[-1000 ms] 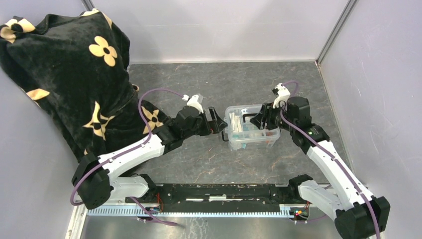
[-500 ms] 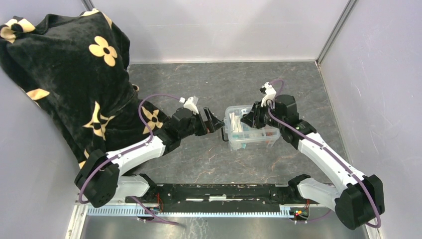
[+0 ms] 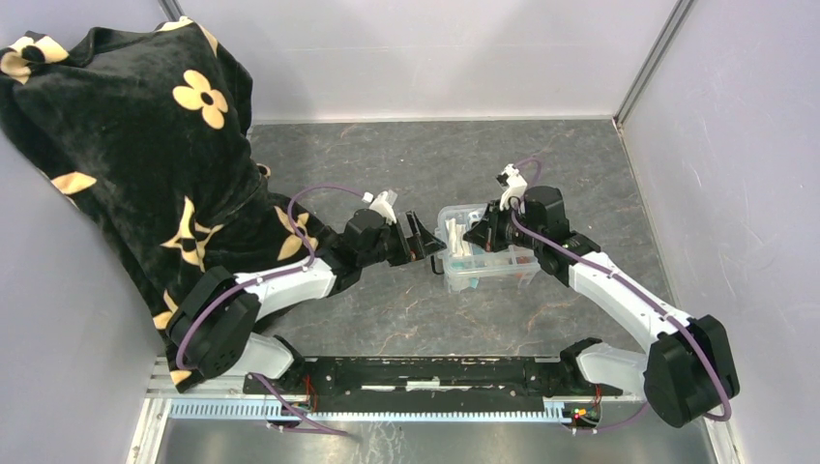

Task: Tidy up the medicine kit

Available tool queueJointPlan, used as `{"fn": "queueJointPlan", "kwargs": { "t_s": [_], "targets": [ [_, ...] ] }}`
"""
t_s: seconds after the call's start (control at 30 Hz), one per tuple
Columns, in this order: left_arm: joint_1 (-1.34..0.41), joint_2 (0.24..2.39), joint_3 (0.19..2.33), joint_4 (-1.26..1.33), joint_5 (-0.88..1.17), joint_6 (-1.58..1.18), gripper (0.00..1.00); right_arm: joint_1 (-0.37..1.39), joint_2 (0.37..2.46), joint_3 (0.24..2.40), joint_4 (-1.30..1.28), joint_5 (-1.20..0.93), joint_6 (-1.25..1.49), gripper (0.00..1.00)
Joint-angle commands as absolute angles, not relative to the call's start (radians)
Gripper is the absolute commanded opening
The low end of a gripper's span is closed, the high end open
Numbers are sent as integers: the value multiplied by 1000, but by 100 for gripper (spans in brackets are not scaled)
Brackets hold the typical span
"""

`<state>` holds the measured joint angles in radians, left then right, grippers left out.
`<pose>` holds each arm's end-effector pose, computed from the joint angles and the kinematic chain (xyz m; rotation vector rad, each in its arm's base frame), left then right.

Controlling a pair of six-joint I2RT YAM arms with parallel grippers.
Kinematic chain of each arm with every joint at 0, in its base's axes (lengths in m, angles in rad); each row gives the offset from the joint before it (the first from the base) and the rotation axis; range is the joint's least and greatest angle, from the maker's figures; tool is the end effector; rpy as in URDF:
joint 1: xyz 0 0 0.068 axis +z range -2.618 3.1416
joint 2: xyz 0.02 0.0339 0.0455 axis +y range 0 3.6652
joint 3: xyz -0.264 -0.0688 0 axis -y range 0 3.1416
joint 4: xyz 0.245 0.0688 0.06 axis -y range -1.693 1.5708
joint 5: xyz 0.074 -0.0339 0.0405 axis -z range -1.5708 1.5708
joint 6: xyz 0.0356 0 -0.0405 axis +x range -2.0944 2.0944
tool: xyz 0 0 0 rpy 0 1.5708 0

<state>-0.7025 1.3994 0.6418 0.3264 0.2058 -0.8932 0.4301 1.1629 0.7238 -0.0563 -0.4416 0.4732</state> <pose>0.2190 -0.1949 0.2034 -0.0648 2.2131 -1.1725 0.2263 0.1206 0.2555 -0.2417 2.1584 0.9950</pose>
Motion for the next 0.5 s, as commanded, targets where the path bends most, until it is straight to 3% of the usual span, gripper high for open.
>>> {"fn": "queueJointPlan", "kwargs": {
  "t_s": [0.0,0.23,0.47],
  "targets": [
    [-703,1434,651,408,234,-925,100,433,1170,707,-7,-438,454,2],
    [-703,1467,629,443,223,-946,100,434,1177,693,-21,-420,431,2],
    [-701,1517,551,642,250,-1027,100,434,1168,690,-28,-426,435,1]
  ]
}}
